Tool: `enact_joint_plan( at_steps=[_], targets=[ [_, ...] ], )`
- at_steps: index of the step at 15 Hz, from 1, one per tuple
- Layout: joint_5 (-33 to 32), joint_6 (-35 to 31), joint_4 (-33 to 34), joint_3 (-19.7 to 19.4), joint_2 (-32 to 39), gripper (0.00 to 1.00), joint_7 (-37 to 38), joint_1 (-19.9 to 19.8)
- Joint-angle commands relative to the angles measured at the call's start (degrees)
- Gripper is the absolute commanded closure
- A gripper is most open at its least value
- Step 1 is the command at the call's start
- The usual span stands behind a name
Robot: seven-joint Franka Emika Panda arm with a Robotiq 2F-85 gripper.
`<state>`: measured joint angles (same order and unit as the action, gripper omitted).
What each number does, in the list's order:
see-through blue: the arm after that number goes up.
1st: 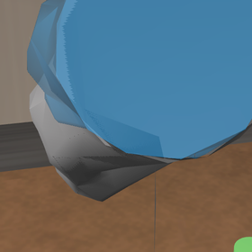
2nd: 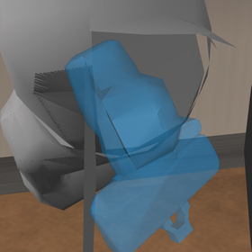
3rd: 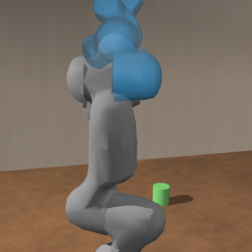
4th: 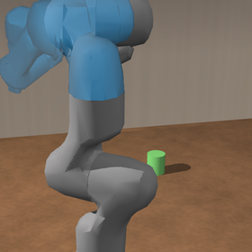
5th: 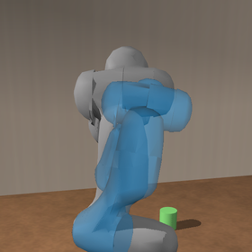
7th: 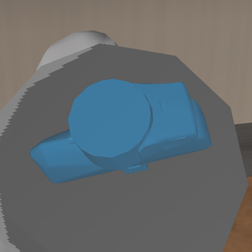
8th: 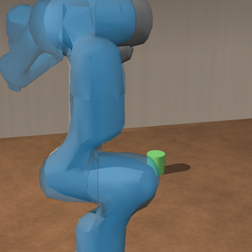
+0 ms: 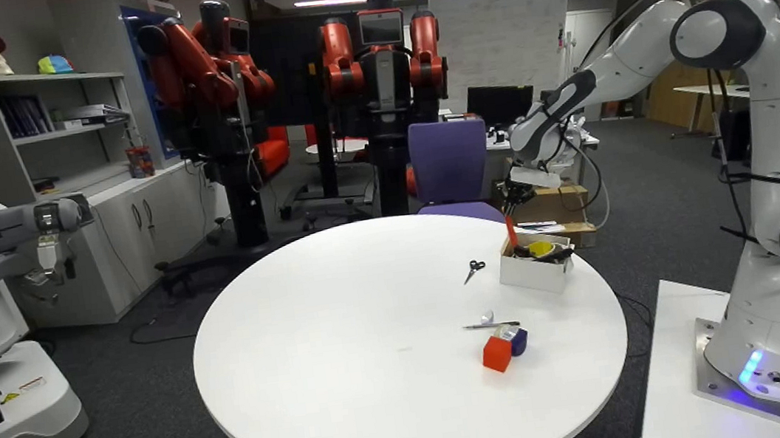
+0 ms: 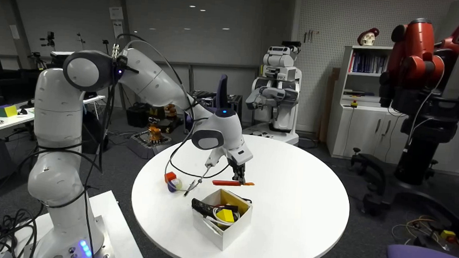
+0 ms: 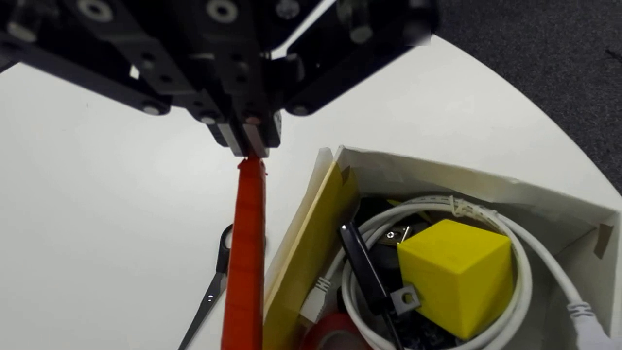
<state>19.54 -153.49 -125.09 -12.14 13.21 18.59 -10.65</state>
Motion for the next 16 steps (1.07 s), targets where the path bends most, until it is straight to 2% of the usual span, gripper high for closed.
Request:
enact_joint_plan(
  at_steps=[1,8,16],
  targets=[
    [-2.0,-1.33,-2.02,-0.79,-1.34,0.99,1.25,-0.02],
    [-11.88,-0.82,-2.54,-3.55,-1.36,0.99,2.95,1.06],
    [-19.32,0.81,-3.52,-3.48,-1.29,0.99,4.48,2.76]
  ],
)
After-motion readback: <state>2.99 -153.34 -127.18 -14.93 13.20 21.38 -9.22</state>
